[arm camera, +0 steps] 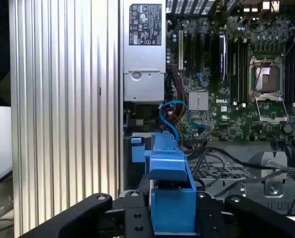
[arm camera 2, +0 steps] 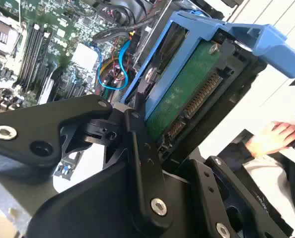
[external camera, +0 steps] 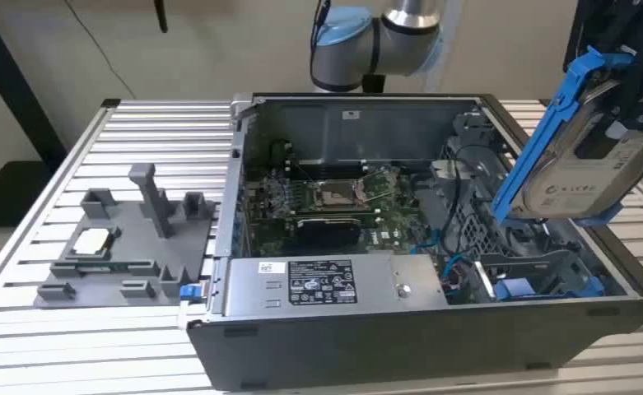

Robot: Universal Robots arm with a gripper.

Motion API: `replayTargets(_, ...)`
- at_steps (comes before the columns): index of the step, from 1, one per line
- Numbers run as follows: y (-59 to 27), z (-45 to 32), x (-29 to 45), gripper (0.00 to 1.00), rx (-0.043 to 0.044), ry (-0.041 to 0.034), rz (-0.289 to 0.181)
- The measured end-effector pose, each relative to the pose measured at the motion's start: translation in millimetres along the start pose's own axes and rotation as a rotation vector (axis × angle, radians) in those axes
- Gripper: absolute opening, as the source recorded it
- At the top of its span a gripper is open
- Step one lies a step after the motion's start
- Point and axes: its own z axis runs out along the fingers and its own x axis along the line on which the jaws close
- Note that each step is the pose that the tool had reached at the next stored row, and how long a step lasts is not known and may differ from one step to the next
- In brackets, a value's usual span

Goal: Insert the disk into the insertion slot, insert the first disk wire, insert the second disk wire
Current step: 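Insert the disk into the insertion slot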

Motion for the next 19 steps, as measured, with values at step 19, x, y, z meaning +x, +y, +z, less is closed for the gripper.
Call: replayTargets(19, -1.2, 9.8, 0.4, 0.33, 0.0001, 0.0052, 0.000)
